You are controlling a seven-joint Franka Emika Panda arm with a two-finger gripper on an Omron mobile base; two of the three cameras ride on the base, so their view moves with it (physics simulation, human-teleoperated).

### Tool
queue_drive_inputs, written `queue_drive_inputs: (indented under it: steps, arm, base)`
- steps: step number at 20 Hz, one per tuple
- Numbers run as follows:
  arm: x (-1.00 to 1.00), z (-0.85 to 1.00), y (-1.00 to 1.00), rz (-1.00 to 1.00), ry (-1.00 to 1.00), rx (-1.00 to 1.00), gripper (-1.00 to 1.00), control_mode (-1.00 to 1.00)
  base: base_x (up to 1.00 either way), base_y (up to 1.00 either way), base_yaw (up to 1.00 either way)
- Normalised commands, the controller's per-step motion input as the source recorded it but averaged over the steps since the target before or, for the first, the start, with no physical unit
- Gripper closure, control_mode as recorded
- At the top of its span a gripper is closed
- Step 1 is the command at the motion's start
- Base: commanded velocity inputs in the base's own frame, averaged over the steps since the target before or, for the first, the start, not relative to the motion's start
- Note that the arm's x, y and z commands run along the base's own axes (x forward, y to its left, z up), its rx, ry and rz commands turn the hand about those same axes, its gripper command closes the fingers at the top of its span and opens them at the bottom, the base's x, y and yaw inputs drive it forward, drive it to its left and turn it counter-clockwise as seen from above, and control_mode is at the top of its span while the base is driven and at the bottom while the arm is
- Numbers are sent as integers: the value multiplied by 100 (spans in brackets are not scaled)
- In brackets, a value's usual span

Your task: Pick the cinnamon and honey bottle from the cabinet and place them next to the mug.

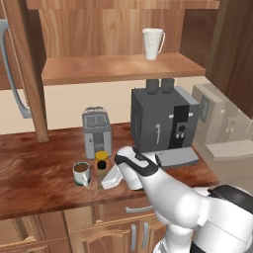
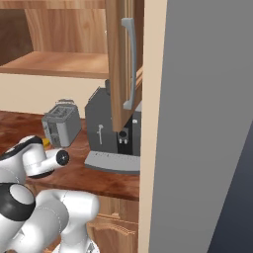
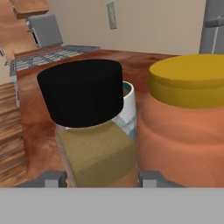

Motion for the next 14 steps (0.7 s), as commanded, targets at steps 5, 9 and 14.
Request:
queue_drive_inputs:
  steps: [5,9,14]
  arm:
    - [-3,-9,0,0,-2,0,100,-100]
    - [-1,0,0,0,0,1,-100,-100]
    - [0,0,0,0,0,0,-100,-100]
  base:
    - [0,0,0]
    - [0,0,0]
    - [0,0,0]
